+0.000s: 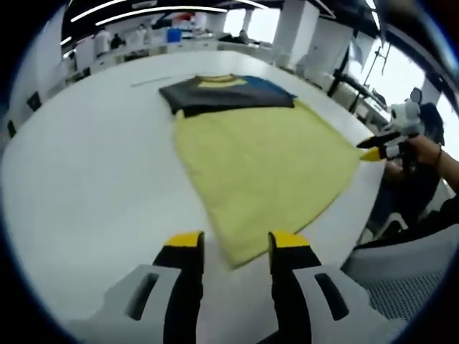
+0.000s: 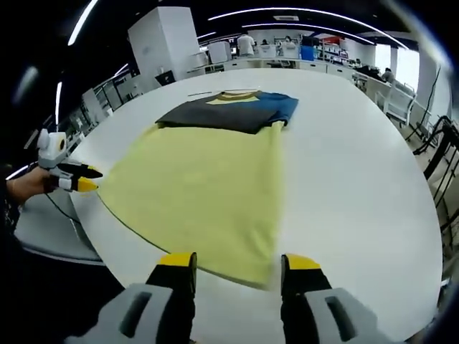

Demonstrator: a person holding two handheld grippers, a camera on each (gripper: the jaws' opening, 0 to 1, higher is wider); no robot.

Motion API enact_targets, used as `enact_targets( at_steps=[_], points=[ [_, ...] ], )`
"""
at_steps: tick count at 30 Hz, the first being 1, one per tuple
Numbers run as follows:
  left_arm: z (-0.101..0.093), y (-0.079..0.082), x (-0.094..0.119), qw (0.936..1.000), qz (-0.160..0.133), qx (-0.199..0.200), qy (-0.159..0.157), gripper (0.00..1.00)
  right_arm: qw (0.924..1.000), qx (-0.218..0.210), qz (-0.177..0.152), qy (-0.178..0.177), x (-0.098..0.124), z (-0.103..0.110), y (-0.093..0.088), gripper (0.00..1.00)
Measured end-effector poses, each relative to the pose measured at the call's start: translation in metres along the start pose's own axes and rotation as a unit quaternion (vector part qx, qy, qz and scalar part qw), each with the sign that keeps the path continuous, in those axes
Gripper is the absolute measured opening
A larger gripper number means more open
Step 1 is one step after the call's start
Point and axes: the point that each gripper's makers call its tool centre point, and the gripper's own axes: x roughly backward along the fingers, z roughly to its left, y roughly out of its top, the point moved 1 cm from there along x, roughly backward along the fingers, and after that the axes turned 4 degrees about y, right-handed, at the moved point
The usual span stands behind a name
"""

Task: Fold the garment on the visible template until the final outline fits inside the template.

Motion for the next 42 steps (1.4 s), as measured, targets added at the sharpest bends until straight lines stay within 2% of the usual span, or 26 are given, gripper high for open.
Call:
enact_targets(
  at_steps=[5,10,12,21,26,36,42],
  points=[
    [-0.004,-0.005,-0.002,0.9999,0.006,0.003,-0.007,0.24,1.0,0.004,0.0,-0.005,0.001,-0.004,-0.003,0.25],
    [-0.004,-0.007,-0.004,0.9998,0.01,0.015,-0.006,0.23,0.9999,-0.004,-0.006,-0.008,0.002,-0.007,-0.002,0.22],
    [-0.004,-0.006,-0.005,0.9999,0.004,0.008,-0.006,0.22,0.9999,-0.002,-0.004,-0.013,0.002,-0.008,-0.002,0.2],
    [0.003,-0.011,-0.005,0.9992,0.026,-0.018,0.025,0.05,0.9996,0.009,-0.008,-0.024,0.001,-0.012,0.0,0.11],
    [0.0,-0.01,-0.005,0.9993,0.032,-0.007,0.019,0.01,0.9995,0.02,-0.006,-0.022,-0.001,-0.011,-0.001,0.0],
    [-0.002,-0.012,0.003,0.9989,0.04,-0.019,0.013,0.0,0.9997,0.016,-0.009,-0.016,0.002,0.003,-0.003,0.0],
    [-0.001,-0.021,0.013,0.9984,0.053,-0.019,0.005,0.0,0.9999,0.015,-0.001,-0.005,0.005,0.012,-0.009,0.0]
  ],
)
